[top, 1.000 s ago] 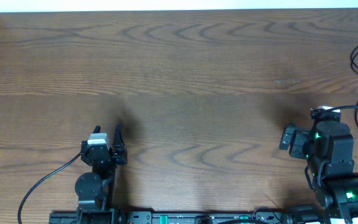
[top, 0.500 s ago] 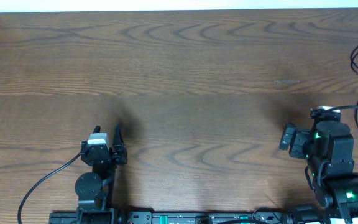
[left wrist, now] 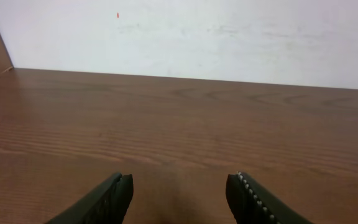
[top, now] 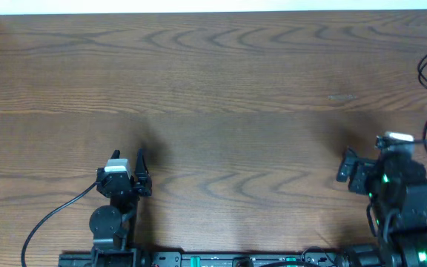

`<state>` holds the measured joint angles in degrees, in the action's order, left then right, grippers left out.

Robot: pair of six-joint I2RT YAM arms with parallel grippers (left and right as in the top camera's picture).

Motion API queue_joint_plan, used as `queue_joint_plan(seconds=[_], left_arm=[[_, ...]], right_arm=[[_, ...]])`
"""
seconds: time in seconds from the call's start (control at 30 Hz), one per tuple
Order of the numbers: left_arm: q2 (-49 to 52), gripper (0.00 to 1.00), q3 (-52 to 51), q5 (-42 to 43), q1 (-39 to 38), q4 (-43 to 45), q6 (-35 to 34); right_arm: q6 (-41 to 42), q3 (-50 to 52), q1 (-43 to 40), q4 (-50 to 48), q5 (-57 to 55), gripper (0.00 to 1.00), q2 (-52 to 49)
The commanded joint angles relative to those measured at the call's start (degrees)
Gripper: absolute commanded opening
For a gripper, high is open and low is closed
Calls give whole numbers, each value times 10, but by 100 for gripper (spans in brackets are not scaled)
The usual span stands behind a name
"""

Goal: Untangle cables

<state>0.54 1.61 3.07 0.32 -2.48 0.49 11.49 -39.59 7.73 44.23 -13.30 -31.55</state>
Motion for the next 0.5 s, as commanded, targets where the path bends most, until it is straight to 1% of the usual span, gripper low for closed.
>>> queue_joint_plan(seconds=[0.0, 0.1, 0.13, 0.2, 0.37, 0.47], left_arm=[[-3, 54, -14, 3, -2, -13, 10], [-3, 54, -14, 3, -2, -13, 10], [-3, 54, -14, 3, -2, -13, 10], [-3, 54, -14, 3, -2, -13, 10], [-3, 54, -14, 3, -2, -13, 10], [-3, 54, -14, 3, -2, -13, 10]], right_arm=[[-22, 34, -11, -20, 2, 99, 47], [-22, 74, -25, -66, 4, 99, 90], [-22, 106, -35, -94, 12, 99, 123], [-22, 139, -43, -114, 24, 99, 155], [-22, 229, -63, -191, 78, 99, 237], [-21, 265, -68, -200, 82, 99, 287]])
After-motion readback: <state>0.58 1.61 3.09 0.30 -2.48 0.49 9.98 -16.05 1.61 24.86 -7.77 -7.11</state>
